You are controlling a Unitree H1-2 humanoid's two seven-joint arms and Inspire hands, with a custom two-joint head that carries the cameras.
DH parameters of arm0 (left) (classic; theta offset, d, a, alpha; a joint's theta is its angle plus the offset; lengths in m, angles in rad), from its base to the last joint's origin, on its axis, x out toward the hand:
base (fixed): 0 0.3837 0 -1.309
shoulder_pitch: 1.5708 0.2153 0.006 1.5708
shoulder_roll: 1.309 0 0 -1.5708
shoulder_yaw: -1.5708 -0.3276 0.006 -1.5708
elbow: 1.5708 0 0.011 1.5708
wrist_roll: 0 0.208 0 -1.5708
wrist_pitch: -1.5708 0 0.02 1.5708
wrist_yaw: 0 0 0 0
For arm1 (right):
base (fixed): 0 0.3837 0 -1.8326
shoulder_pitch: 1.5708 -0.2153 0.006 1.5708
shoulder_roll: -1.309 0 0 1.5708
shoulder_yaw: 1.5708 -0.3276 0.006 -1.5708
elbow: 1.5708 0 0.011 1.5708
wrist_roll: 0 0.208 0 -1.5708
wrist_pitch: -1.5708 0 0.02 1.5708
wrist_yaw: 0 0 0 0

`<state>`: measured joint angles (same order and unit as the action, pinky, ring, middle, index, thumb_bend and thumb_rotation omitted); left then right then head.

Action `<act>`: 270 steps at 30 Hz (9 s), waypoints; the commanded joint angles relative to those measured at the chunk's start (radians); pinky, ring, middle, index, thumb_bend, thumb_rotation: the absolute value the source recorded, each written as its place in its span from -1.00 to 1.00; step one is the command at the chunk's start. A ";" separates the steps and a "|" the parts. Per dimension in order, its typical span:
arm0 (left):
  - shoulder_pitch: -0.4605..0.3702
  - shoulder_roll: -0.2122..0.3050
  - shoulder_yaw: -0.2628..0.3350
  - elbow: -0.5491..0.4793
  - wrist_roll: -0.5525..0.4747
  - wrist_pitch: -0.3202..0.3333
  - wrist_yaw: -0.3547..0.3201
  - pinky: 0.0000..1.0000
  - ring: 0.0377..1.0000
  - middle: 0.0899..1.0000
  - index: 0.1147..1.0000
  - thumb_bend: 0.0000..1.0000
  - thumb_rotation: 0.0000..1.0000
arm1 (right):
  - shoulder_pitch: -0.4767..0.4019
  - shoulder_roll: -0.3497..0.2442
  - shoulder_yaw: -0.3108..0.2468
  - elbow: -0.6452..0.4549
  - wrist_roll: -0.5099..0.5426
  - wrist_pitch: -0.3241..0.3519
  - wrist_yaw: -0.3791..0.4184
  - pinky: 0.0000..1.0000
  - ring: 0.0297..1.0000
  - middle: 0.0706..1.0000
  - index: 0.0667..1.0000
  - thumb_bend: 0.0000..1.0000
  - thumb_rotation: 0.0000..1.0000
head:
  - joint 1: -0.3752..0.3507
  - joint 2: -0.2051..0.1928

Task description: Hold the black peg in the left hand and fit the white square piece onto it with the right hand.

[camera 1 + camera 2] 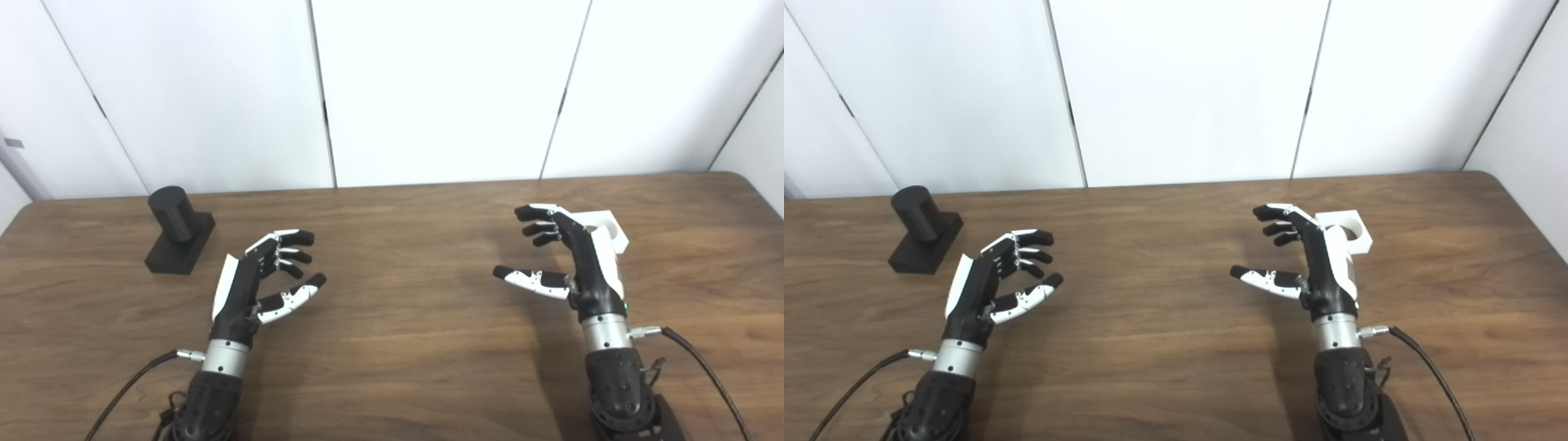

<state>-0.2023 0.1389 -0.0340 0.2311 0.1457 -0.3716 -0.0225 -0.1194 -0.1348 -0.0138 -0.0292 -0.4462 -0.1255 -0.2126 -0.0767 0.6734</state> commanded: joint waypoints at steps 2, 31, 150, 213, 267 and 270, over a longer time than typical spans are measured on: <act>-0.030 0.006 -0.001 -0.013 0.004 -0.045 0.007 -0.01 0.21 0.37 0.24 0.11 -1.00 | -0.025 -0.007 -0.001 -0.033 0.000 -0.012 -0.003 0.09 0.21 0.30 0.27 0.32 -0.98 | 0.001 -0.001; -0.015 -0.082 -0.054 -0.002 0.072 -0.028 0.049 0.07 0.32 0.38 0.30 0.18 -1.00 | -0.009 -0.086 -0.042 0.008 0.111 -0.085 0.026 0.03 0.21 0.31 0.26 0.29 -1.00 | 0.358 -0.119; -0.288 0.296 -0.018 -0.041 0.728 0.822 0.251 0.71 0.98 1.00 0.66 1.00 0.18 | 0.005 -0.056 -0.049 -0.189 0.115 0.087 0.110 -0.06 0.13 0.22 0.17 0.19 -1.00 | 0.480 -0.185; -0.354 0.248 0.005 0.167 0.929 0.841 -0.066 0.86 1.00 0.99 0.62 1.00 0.25 | 0.029 -0.072 -0.057 -0.271 0.098 0.157 0.145 -0.11 0.08 0.21 0.13 0.22 -1.00 | 0.473 -0.130; -0.270 0.302 -0.153 0.163 0.707 0.789 0.018 0.38 0.59 0.48 -0.17 0.03 -0.88 | 0.023 -0.095 -0.066 -0.230 0.147 0.124 0.143 -0.16 0.04 0.19 -0.09 0.00 -0.78 | 0.475 -0.102; -0.276 0.325 -0.196 0.146 0.704 0.778 -0.026 0.36 0.60 0.54 -0.16 0.03 -0.88 | 0.023 -0.096 -0.065 -0.227 0.150 0.123 0.145 -0.18 0.04 0.20 -0.10 0.00 -0.77 | 0.466 -0.099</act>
<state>-0.4695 0.4496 -0.2008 0.3975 0.8512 0.4309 -0.0048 -0.0691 -0.2168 -0.0702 -0.2339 -0.3020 0.0378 -0.0627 0.3882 0.5737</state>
